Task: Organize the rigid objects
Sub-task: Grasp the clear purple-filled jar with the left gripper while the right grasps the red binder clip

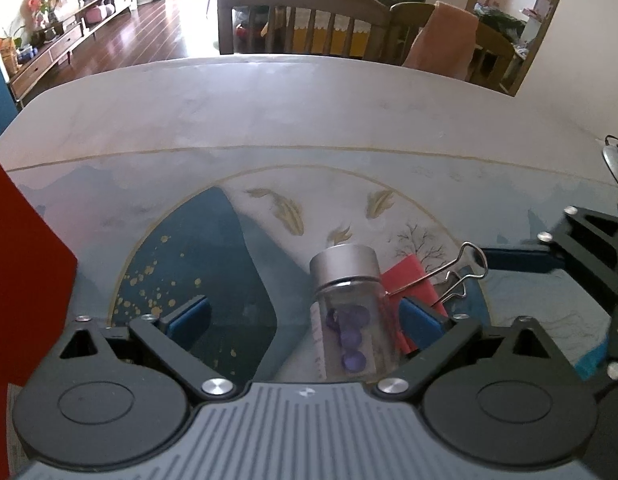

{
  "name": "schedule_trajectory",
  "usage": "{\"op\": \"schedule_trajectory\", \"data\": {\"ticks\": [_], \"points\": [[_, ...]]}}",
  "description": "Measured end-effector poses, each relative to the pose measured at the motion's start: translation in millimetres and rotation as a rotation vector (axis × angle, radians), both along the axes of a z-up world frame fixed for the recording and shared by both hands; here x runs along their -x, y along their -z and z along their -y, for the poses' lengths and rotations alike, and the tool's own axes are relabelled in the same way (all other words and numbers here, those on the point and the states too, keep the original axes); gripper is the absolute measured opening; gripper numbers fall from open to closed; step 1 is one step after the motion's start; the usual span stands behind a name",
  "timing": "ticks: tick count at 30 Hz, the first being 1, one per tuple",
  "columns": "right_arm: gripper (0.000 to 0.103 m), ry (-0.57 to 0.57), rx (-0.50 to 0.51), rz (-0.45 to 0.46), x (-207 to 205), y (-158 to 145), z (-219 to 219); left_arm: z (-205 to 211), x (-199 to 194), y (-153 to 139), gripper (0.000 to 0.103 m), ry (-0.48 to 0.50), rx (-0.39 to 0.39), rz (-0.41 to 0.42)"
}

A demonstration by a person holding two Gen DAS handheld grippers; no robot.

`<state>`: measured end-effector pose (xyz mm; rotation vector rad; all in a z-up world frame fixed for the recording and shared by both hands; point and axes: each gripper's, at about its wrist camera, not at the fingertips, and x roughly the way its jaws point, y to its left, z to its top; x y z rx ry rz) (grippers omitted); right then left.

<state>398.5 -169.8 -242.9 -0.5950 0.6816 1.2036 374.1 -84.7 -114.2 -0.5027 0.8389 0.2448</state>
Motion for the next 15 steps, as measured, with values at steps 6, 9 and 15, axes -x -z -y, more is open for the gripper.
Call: {"op": "schedule_trajectory", "data": {"ticks": [6, 9, 15], "points": [[0.075, -0.044, 0.002, 0.001, -7, 7, -12, -2, -1, 2, 0.08, 0.004, 0.018, 0.011], [0.073, -0.05, -0.004, -0.003, -9, 10, -15, -4, 1, 1, 0.066, -0.004, 0.029, 0.021], [0.063, -0.042, -0.035, -0.042, -9, 12, -16, -8, 4, -1, 0.044, -0.016, 0.021, 0.023]]}}
